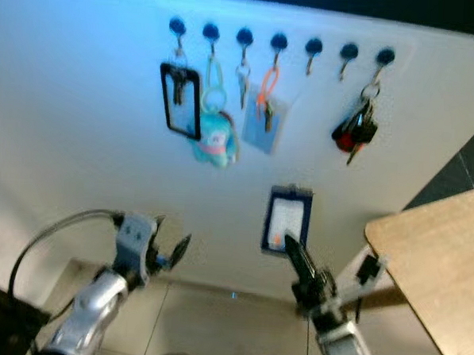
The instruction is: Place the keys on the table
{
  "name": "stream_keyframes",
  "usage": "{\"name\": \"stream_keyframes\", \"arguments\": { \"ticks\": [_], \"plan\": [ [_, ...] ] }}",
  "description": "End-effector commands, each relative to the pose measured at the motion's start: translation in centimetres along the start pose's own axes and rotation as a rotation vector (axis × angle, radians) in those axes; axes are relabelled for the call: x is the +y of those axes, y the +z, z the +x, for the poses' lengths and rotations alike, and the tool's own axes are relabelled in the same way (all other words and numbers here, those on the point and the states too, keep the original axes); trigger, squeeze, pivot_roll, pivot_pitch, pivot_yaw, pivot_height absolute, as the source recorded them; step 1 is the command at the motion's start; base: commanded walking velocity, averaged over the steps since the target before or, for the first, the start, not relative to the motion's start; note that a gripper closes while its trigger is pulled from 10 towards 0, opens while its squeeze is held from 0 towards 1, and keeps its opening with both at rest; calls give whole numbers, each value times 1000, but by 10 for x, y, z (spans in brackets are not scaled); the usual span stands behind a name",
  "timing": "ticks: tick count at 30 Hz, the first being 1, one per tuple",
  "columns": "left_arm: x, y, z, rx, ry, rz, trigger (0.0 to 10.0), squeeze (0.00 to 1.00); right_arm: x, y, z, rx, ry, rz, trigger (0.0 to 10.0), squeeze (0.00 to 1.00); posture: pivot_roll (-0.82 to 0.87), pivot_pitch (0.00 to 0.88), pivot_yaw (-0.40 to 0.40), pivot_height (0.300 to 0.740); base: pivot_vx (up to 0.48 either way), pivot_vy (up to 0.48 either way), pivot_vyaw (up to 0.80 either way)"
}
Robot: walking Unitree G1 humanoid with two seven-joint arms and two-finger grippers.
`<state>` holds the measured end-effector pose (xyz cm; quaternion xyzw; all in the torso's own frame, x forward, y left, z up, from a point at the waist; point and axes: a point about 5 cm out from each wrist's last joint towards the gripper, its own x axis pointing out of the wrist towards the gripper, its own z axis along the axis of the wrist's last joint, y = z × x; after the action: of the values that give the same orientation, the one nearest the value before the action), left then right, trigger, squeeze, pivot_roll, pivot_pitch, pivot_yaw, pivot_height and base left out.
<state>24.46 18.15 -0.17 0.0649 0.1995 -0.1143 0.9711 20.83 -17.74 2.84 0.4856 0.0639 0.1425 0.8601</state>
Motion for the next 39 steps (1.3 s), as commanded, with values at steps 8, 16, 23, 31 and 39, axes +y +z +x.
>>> {"name": "stream_keyframes", "arguments": {
  "ticks": [8,16,23,31,39],
  "plan": [
    [17,-54,-9,278,207,-167,10000,0,-58,-7,0,201,-422,-466,10000,0,60,39,-29,740,0,0,0],
    [11,-62,-5,353,203,-214,10000,0,-78,-35,-9,445,-542,-656,10000,0,66,39,-38,740,0,0,0],
    [-6,-64,-4,345,88,-136,10000,0,-91,-48,-30,590,-677,-797,10000,0,93,34,-44,740,0,0,0],
    [1,-65,-6,347,88,-36,10000,0,-88,-47,-20,480,-705,-711,10000,0,88,31,-24,740,0,0,0],
    [5,-68,-8,388,75,51,10000,0,-86,-48,-16,492,-687,-760,10000,0,95,17,-43,740,0,0,0]
  ]
}}
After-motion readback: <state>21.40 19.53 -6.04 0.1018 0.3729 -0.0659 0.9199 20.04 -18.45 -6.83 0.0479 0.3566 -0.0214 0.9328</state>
